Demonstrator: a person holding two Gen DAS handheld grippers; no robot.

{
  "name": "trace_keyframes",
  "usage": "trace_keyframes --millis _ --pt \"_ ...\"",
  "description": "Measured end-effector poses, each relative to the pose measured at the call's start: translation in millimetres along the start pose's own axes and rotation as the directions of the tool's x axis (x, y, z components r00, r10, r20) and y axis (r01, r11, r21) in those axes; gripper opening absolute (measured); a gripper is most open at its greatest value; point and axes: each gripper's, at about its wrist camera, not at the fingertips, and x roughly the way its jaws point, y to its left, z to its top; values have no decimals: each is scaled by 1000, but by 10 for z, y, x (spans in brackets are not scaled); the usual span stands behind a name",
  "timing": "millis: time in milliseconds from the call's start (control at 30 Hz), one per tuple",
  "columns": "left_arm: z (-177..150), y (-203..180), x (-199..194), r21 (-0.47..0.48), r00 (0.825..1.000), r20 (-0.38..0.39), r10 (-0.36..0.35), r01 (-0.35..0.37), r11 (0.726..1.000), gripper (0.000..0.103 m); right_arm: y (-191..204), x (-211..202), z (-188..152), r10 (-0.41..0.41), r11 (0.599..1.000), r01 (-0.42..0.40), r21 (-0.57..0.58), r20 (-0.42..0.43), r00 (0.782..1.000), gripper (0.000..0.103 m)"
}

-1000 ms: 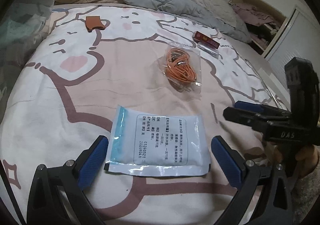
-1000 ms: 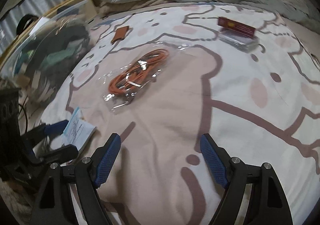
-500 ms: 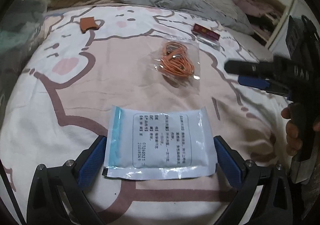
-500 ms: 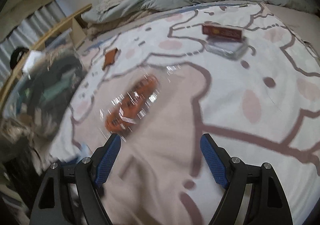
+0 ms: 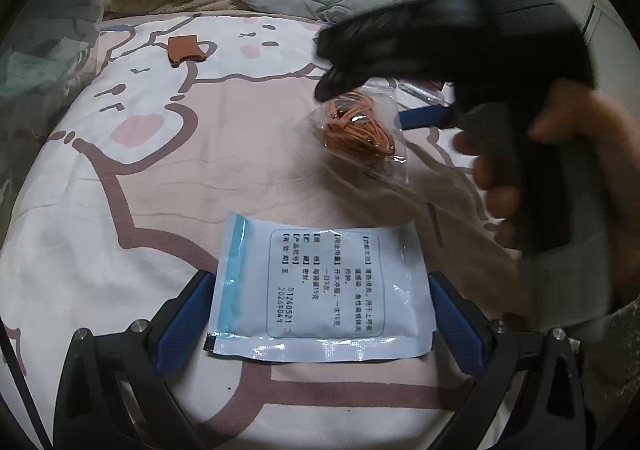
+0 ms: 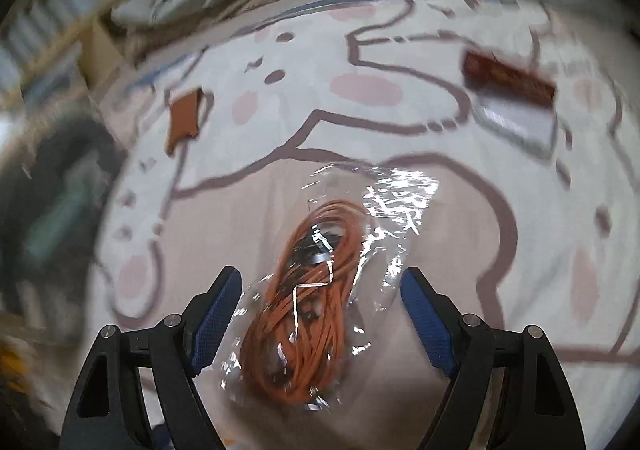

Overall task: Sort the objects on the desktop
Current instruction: 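Grasp the orange cable bag with the right tool while the left tool lowers over the white packet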

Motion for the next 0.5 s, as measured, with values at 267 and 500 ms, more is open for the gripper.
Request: trace_keyframes --millis 267,500 --pt "6 34 -20 -19 1000 6 -26 26 999 103 -84 -104 -96 -116 961 106 -256 -23 993 82" --pt "0 41 -7 -25 1000 4 -30 30 999 103 -323 -306 -6 21 984 -24 -176 -20 1000 82"
